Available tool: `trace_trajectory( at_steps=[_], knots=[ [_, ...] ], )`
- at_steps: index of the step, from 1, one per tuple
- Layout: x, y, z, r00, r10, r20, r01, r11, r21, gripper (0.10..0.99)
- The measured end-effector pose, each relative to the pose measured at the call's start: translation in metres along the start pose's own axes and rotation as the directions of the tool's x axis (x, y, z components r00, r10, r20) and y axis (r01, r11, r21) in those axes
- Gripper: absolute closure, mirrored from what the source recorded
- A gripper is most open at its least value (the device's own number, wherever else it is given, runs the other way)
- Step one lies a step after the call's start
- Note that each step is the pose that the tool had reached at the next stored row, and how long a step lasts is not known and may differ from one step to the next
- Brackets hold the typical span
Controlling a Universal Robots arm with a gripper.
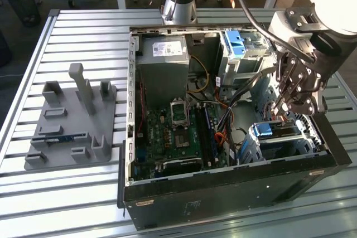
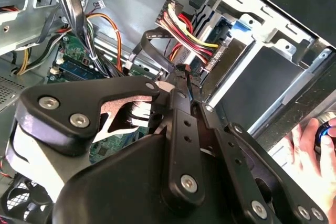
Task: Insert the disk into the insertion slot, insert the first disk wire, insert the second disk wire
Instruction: 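Insert the second disk wire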
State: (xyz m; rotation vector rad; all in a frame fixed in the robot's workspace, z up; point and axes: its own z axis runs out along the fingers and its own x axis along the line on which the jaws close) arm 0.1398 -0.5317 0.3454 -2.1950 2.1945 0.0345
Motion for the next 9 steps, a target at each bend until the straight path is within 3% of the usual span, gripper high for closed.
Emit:
trace_trajectory(
  at_steps=[9],
  knots=[
    [0.0007, 0.0, 0.0, 1.0, -0.001, 0.0, 0.001, 1.0, 0.0, 0.937]
  ],
)
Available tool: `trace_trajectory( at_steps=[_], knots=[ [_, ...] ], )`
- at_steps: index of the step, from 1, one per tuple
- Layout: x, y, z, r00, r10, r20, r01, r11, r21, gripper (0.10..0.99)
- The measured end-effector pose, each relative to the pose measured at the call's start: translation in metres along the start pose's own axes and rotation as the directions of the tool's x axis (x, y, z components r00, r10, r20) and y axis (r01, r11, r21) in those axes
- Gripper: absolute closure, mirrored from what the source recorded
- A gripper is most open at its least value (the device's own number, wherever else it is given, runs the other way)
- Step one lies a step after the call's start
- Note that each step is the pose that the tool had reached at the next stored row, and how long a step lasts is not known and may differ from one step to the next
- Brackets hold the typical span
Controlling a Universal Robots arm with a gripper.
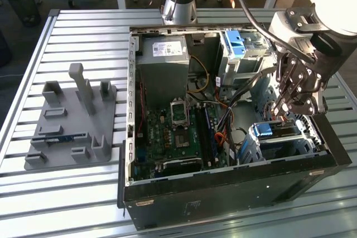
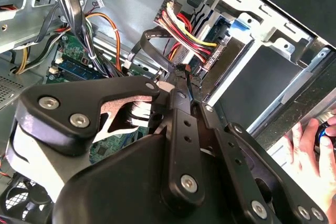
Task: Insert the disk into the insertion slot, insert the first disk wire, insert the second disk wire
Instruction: 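Insert the second disk wire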
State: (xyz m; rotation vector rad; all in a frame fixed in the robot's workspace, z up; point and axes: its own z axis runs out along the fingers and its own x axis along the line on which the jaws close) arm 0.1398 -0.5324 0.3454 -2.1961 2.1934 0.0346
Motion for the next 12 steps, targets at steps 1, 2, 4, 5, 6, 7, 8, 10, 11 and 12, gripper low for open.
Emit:
trace_trajectory(
  at_steps=[1, 2, 4, 5, 6, 7, 8, 10, 11, 12],
  knots=[
    [0.0, 0.0, 0.0, 1.0, 0.0, 0.0, 0.0, 1.0, 0.0, 0.937],
    [0.0, 0.0, 0.0, 1.0, 0.0, 0.0, 0.0, 1.0, 0.0, 0.937],
    [0.0, 0.0, 0.0, 1.0, 0.0, 0.0, 0.0, 1.0, 0.0, 0.937],
    [0.0002, 0.0, 0.0, 1.0, 0.0, -0.0001, 0.0, 1.0, 0.0, 0.937],
    [0.0007, 0.0, 0.0, 1.0, 0.0, 0.0001, 0.0, 1.0, 0.0, 0.937],
    [0.0016, 0.0, -0.0001, 1.0, 0.0, 0.0, 0.0, 1.0, 0.0, 0.937],
    [0.0028, 0.0, -0.0002, 1.0, 0.0, -0.0001, 0.0, 1.0, 0.0, 0.937],
    [0.0054, -0.0001, -0.0002, 1.0, 0.0, 0.0, 0.0, 1.0, 0.0, 0.937],
    [0.0065, -0.0001, -0.0002, 1.0, 0.0, 0.0, 0.0, 1.0, 0.0, 0.937],
    [0.0073, -0.0001, -0.0002, 1.0, 0.0, 0.0, 0.0, 1.0, 0.0, 0.937]
  ],
)
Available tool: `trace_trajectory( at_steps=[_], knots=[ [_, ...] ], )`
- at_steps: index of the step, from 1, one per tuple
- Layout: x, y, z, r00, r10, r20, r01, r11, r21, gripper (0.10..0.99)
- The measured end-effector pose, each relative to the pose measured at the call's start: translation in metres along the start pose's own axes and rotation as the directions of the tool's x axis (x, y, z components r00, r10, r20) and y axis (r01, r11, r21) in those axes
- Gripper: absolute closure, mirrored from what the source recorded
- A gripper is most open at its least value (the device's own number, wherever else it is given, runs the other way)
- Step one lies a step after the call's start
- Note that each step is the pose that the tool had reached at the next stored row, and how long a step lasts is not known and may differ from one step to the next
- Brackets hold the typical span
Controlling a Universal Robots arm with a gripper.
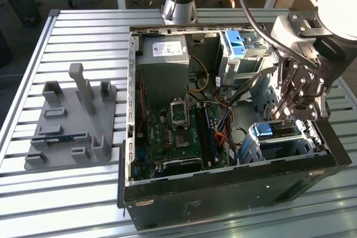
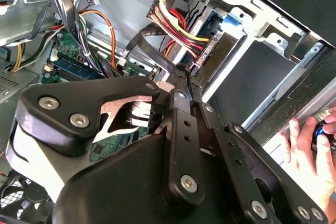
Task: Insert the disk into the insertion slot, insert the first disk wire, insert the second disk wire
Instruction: 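Insert the second disk wire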
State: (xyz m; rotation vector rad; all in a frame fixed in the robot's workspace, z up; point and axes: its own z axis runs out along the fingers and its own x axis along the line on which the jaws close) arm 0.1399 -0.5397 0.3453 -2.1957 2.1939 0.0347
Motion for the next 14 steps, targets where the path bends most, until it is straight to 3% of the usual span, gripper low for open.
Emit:
trace_trajectory(
  at_steps=[14],
  knots=[
    [0.0059, -0.0006, 0.0013, 1.0, 0.005, 0.0001, -0.005, 1.0, -0.001, 0.937]
  ],
)
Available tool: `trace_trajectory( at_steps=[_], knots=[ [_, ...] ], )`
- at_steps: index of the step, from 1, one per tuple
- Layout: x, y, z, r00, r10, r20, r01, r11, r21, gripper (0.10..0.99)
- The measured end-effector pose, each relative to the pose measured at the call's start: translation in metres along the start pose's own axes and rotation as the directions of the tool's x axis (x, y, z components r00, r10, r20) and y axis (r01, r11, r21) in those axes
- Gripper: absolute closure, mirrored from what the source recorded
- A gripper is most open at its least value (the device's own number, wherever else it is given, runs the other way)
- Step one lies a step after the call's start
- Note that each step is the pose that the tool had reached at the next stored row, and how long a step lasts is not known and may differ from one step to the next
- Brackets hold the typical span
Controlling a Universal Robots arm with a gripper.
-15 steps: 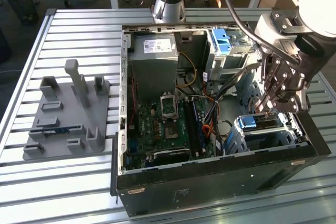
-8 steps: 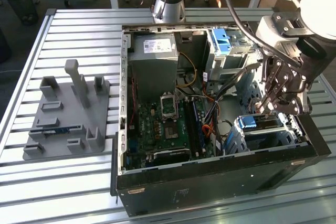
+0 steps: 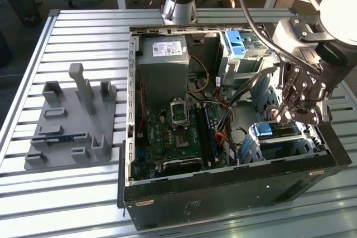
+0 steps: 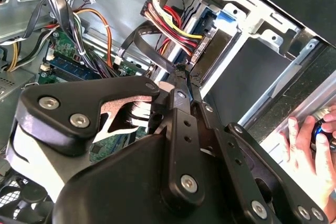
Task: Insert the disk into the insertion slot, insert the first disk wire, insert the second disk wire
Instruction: 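Insert the second disk wire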
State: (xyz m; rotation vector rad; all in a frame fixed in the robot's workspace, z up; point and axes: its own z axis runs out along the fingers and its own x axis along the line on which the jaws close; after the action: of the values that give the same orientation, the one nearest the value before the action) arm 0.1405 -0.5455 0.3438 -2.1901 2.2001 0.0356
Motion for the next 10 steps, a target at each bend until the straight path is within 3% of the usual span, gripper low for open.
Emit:
trace_trajectory(
  at_steps=[10],
  knots=[
    [0.0004, -0.0008, 0.002, 1.0, 0.003, -0.0002, -0.003, 1.0, 0.0, 0.937]
  ],
)
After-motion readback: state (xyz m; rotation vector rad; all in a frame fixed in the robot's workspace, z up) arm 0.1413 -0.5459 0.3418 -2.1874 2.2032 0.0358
